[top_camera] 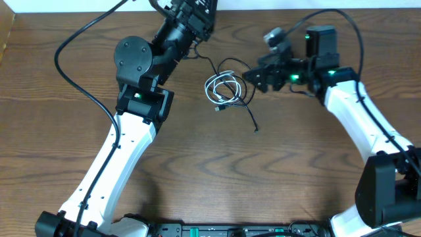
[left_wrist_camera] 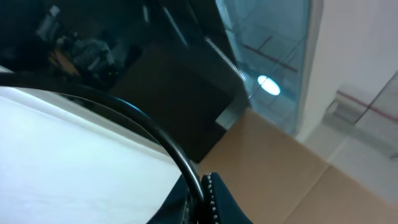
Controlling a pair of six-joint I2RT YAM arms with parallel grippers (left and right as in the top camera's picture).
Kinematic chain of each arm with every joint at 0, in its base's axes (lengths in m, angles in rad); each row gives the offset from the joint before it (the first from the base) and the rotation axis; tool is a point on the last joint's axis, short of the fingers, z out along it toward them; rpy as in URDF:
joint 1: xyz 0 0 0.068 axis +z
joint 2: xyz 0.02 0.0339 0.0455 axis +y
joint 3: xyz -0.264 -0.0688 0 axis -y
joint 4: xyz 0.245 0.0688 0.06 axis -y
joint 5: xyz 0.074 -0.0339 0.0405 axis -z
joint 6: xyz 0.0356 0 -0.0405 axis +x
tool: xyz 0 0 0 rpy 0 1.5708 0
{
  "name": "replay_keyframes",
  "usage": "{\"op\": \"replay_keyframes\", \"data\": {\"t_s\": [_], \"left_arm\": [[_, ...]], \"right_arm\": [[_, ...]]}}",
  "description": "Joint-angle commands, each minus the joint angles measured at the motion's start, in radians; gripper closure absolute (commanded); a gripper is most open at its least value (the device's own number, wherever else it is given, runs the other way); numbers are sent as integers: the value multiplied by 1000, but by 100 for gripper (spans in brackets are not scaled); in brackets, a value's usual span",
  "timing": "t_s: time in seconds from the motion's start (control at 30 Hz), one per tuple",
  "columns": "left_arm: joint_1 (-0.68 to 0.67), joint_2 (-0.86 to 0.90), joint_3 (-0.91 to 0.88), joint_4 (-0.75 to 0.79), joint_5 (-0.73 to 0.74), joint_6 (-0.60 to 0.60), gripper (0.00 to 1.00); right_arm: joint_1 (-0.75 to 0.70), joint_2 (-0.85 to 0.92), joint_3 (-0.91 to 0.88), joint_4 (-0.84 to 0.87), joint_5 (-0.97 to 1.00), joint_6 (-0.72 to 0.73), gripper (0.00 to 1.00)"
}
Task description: Untangle cables
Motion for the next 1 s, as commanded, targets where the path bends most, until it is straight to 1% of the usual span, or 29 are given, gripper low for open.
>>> {"op": "replay_keyframes", "data": {"t_s": [0.0,0.03,0.1,0.17,0.23,0.33,0.37,0.4,0.53,0.6,0.67,0.7,0.73,0.77,0.8,0.83,0.9,0.97], "left_arm": [[1,-21,22,52,-9,-159,92],[1,-21,22,79,-10,-194,92],[2,-21,22,136,-13,-269,92],[2,-21,23,186,-19,-335,92],[2,-21,23,224,-21,-376,92],[2,-28,23,235,-21,-397,92],[2,-32,22,234,-20,-397,94],[2,-35,22,234,-18,-398,92],[2,-55,23,235,-18,-408,92],[2,-65,23,233,-17,-407,92],[11,-76,22,219,-15,-407,92],[16,-80,22,203,-9,-407,92],[24,-85,22,177,-1,-407,92],[32,-89,22,152,8,-407,92],[40,-91,22,124,19,-406,92],[50,-92,22,92,32,-406,92],[68,-92,22,31,56,-399,92],[84,-92,22,-56,70,-386,92]], "right_arm": [[65,2,12,50,41,-41,13],[81,9,12,71,64,-25,9],[113,34,12,124,99,5,4],[141,66,12,187,105,21,4],[167,105,12,264,106,40,5],[187,159,12,345,122,63,7],[191,177,12,369,137,85,8],[195,196,12,391,141,92,10],[206,266,12,489,143,107,19],[213,299,12,540,143,107,25],[216,320,12,578,143,107,33],[216,323,12,587,143,107,42],[215,323,12,604,143,108,52],[212,318,12,624,141,118,72],[207,311,12,657,142,153,86],[200,298,12,686,142,203,99],[181,259,12,732,142,287,99],[157,205,12,758,142,323,99]]}}
